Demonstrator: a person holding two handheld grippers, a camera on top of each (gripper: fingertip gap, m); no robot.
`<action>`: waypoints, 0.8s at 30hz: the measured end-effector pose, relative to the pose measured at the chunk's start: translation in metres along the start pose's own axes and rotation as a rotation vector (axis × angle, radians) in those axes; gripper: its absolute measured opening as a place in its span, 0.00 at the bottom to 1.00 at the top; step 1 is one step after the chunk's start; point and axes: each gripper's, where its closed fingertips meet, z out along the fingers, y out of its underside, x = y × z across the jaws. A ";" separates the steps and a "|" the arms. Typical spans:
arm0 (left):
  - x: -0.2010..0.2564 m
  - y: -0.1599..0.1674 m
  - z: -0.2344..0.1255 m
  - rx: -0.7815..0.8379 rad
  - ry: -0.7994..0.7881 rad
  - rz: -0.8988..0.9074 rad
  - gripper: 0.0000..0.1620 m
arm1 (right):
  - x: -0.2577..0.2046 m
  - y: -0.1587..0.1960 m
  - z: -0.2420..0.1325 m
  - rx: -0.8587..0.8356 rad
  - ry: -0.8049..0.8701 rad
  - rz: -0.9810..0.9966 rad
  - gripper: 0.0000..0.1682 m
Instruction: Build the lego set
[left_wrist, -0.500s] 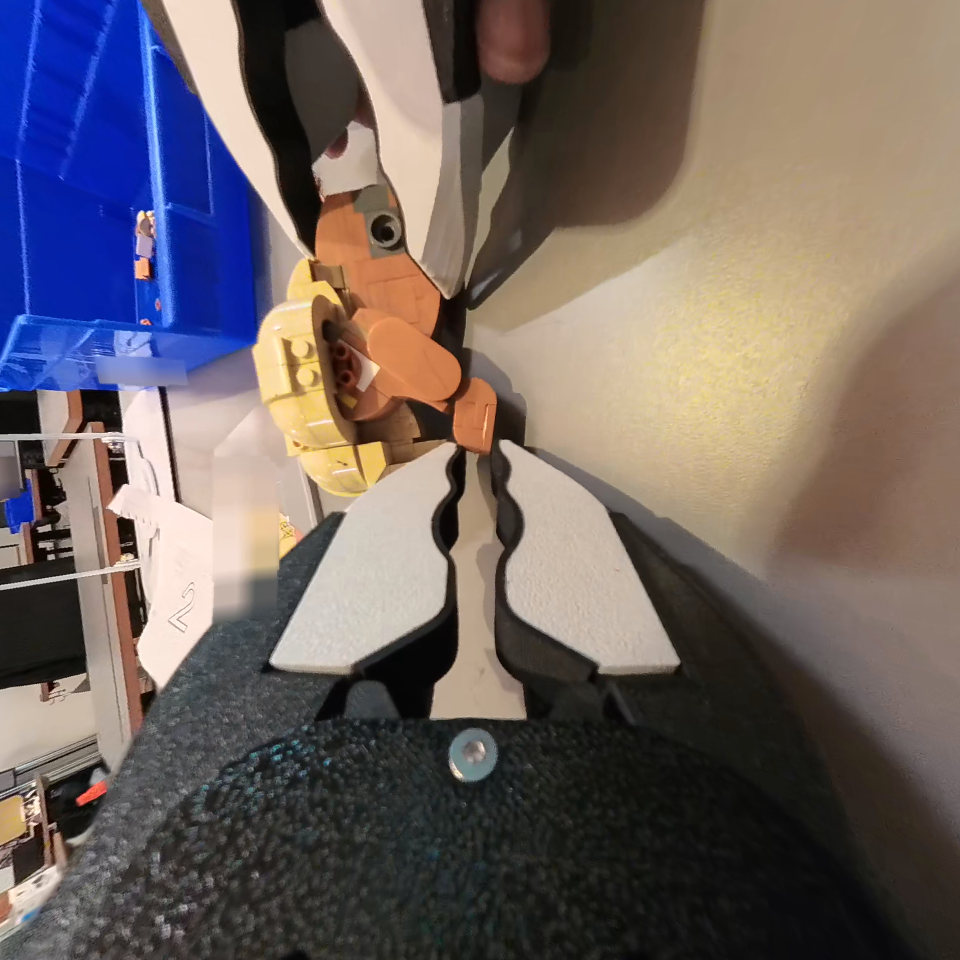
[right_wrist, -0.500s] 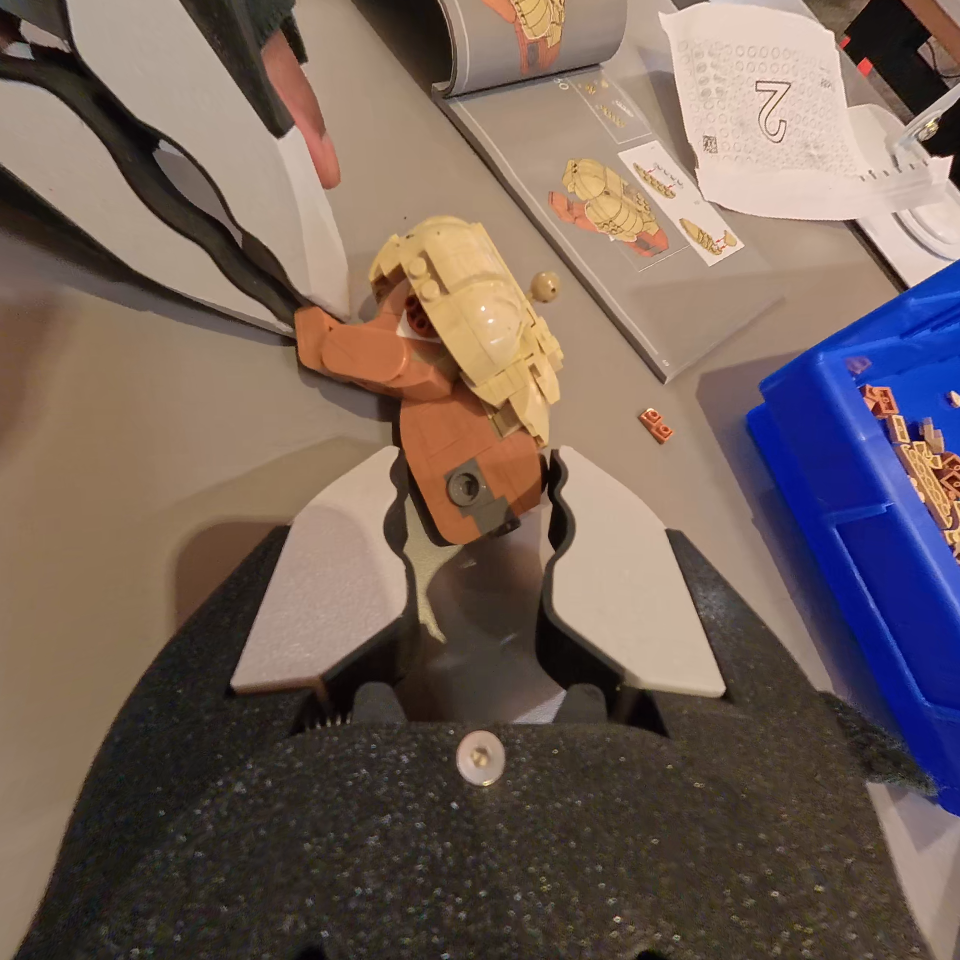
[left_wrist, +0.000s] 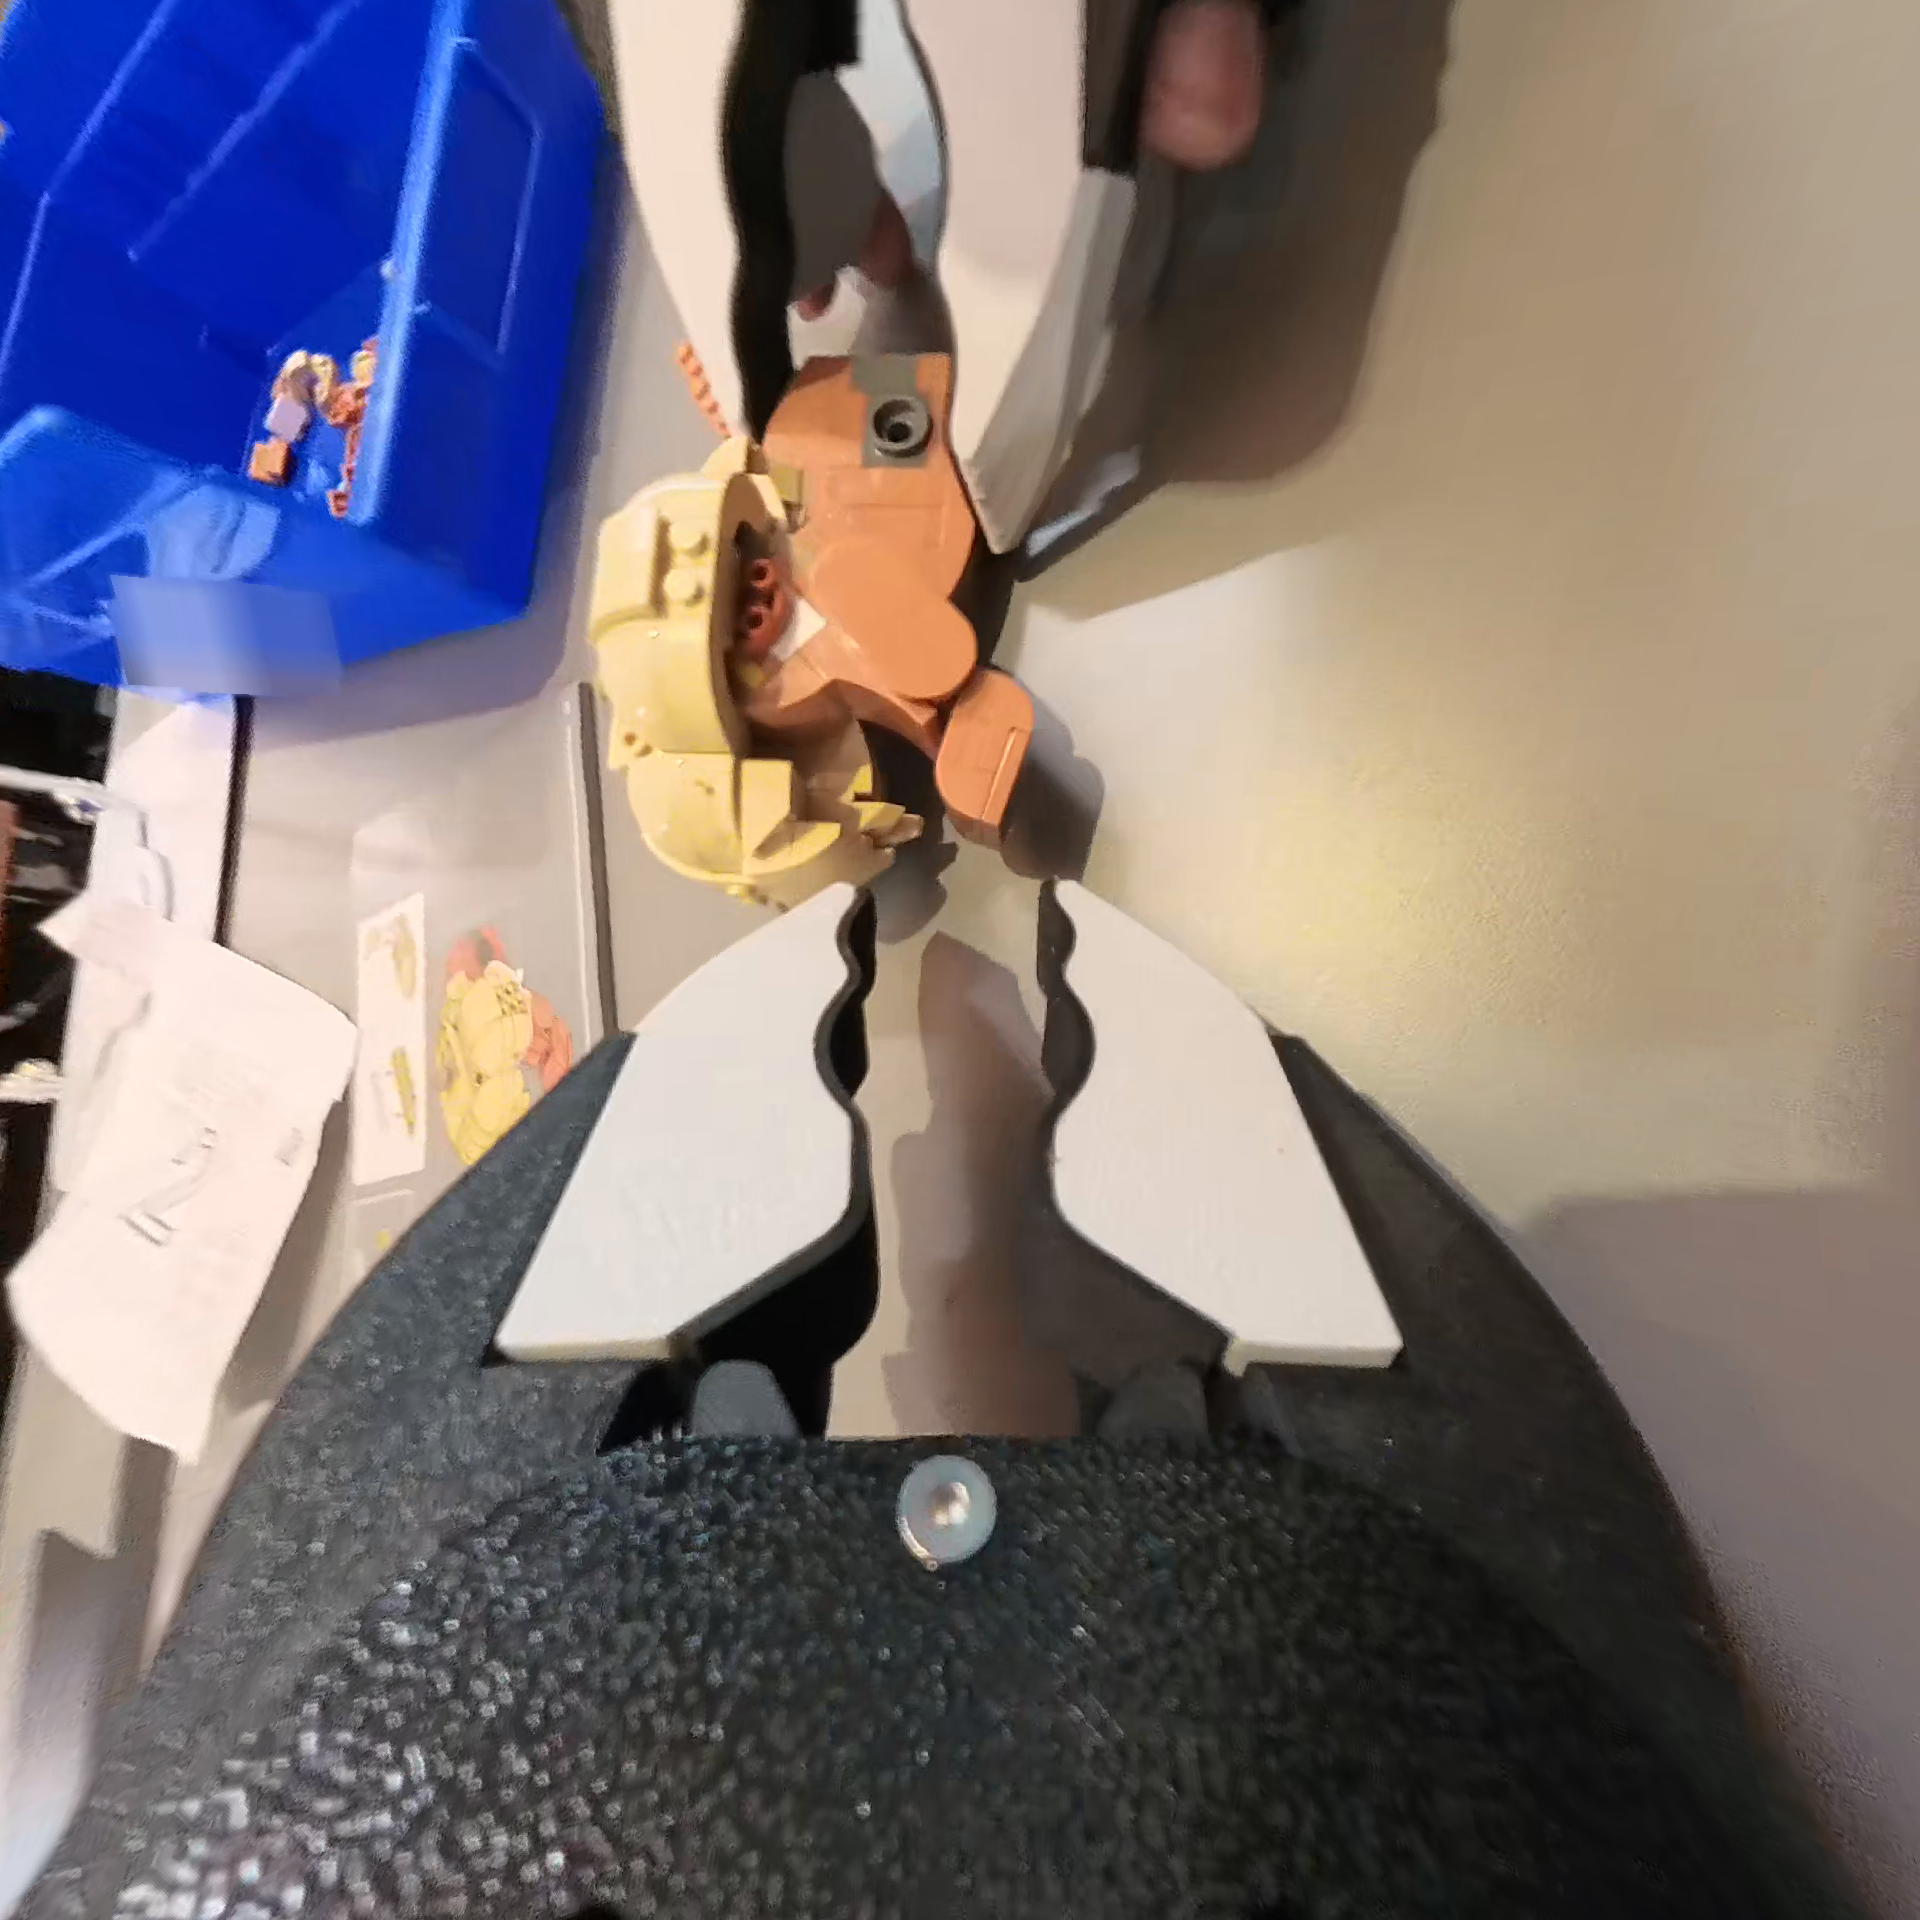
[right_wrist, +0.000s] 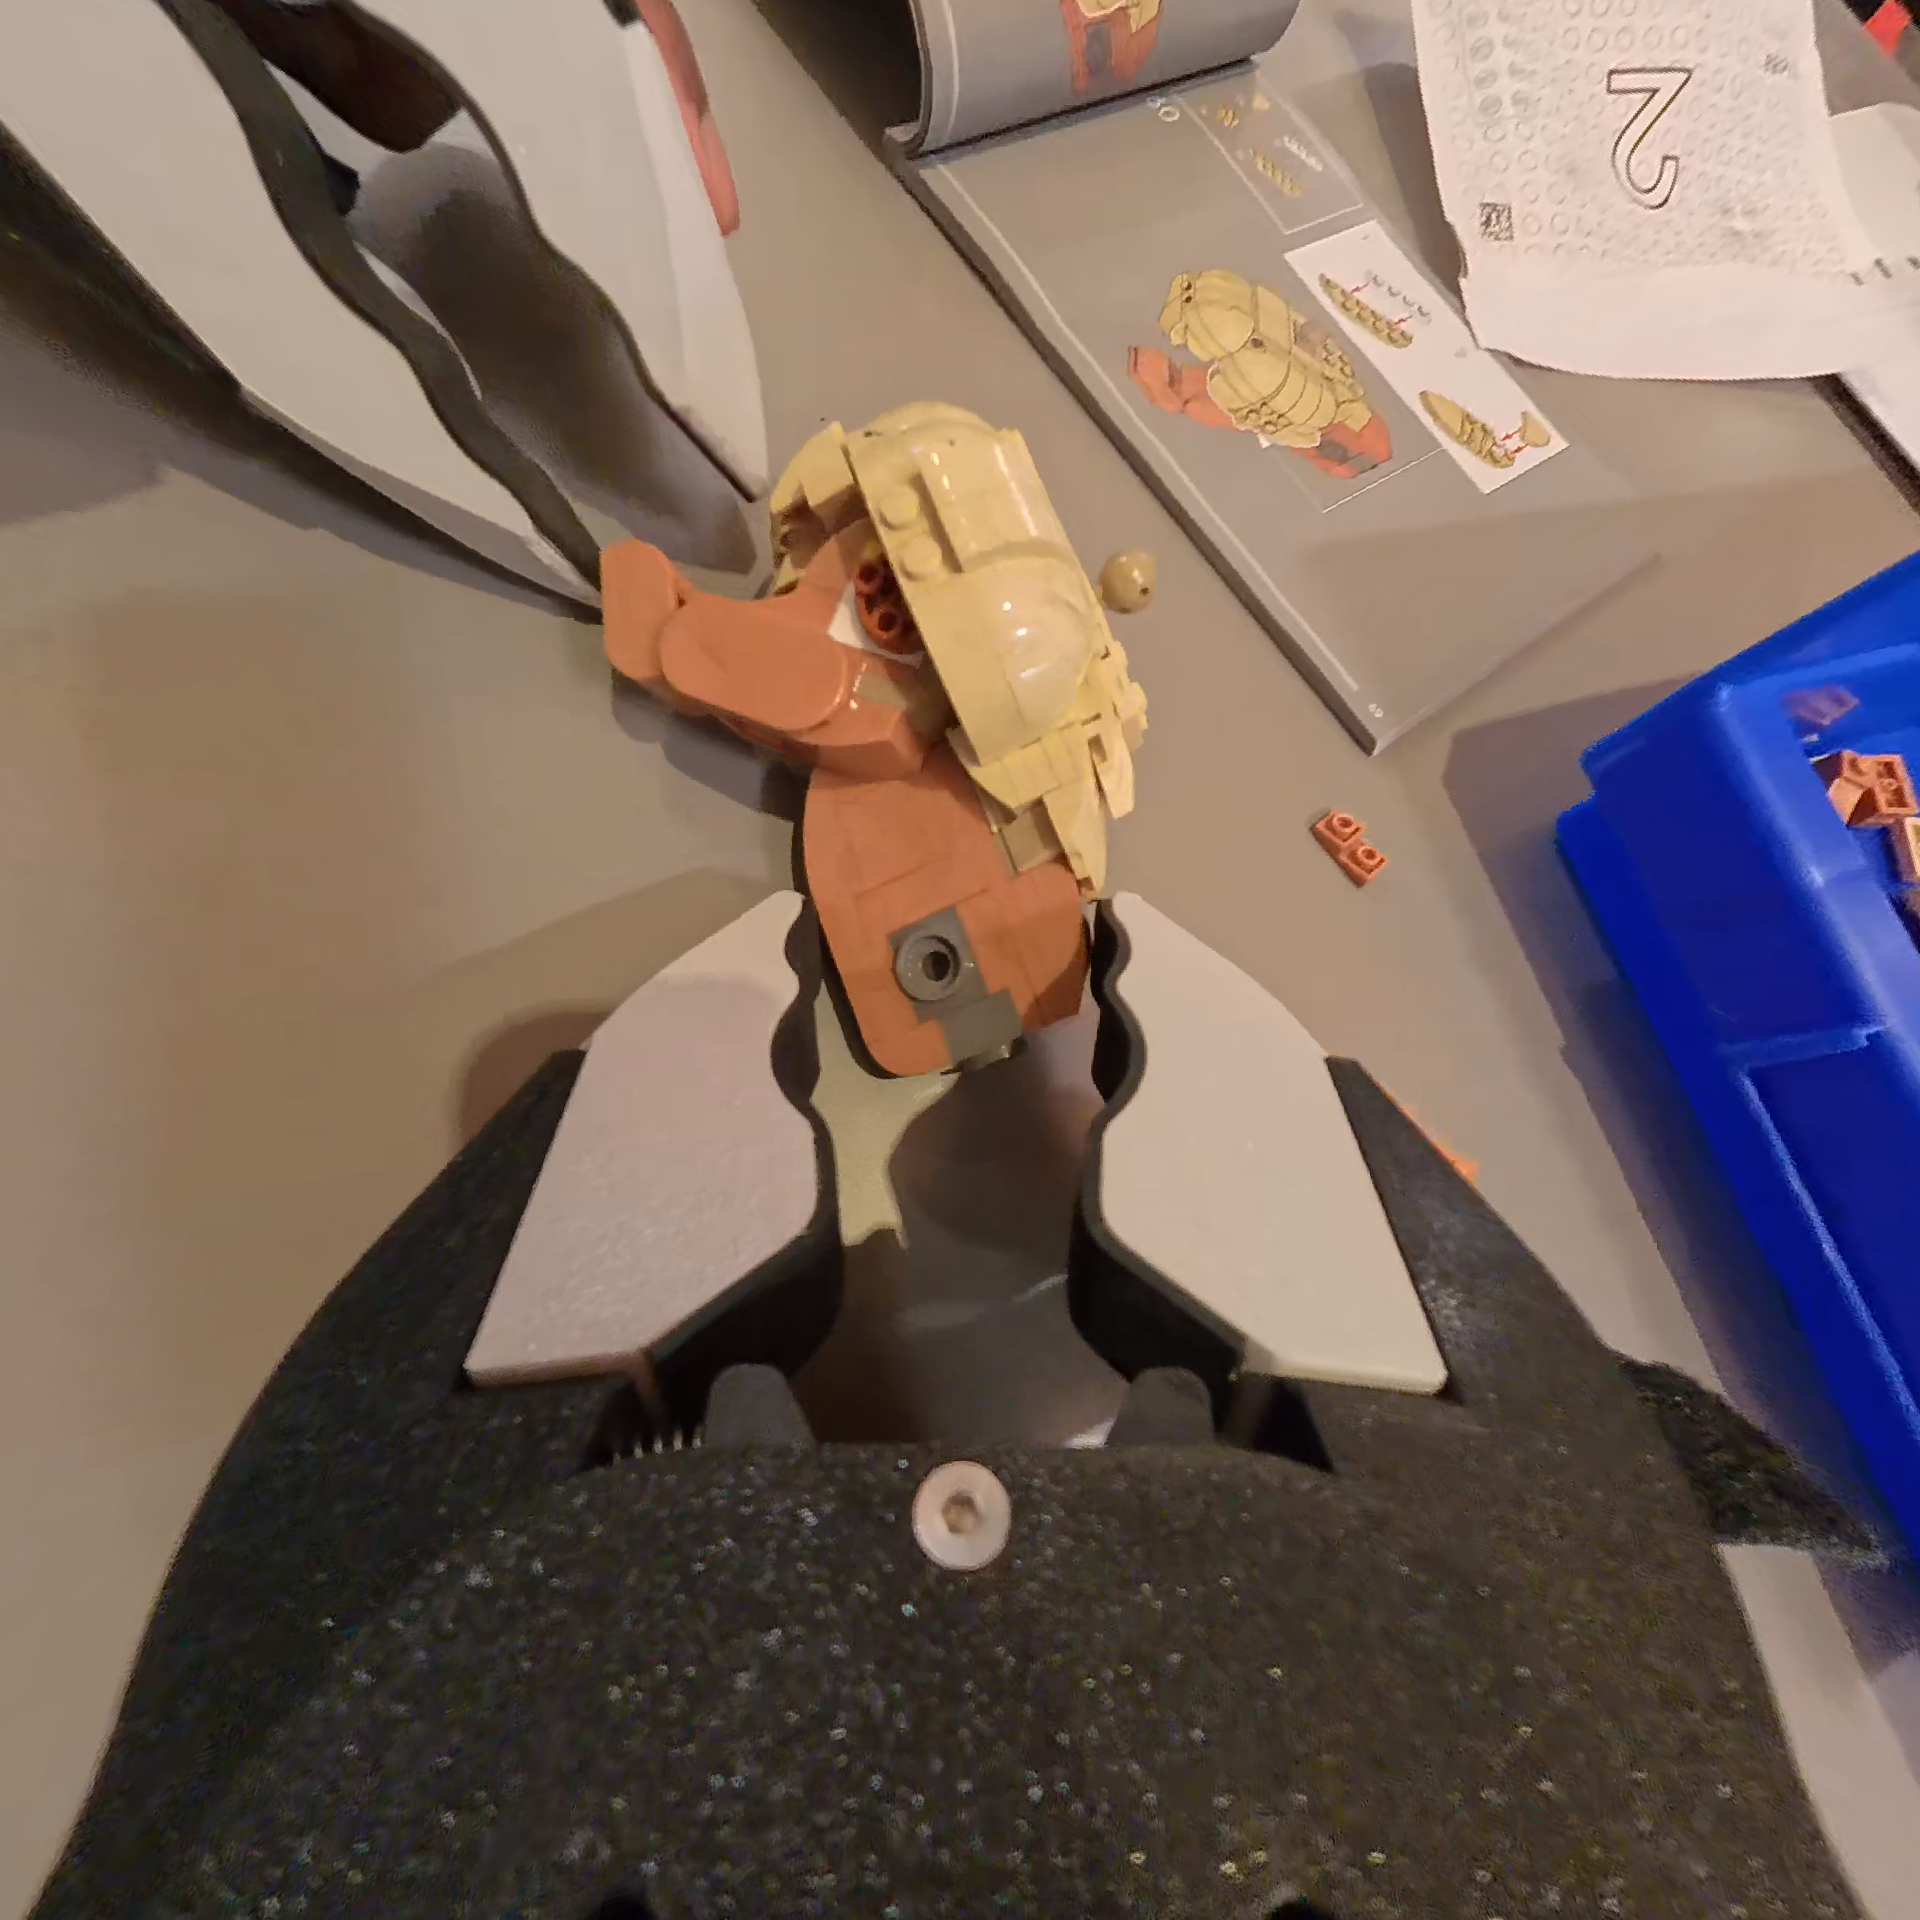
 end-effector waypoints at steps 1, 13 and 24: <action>-0.002 0.000 -0.001 0.015 0.003 -0.023 0.18 | 0.001 0.000 0.001 -0.004 0.004 0.003 0.30; -0.036 -0.005 -0.011 0.213 -0.036 -0.380 0.21 | 0.007 0.009 -0.003 -0.040 -0.028 0.041 0.36; -0.072 0.005 -0.029 0.296 -0.200 -0.475 0.21 | 0.012 -0.052 -0.039 0.422 -0.282 0.260 0.37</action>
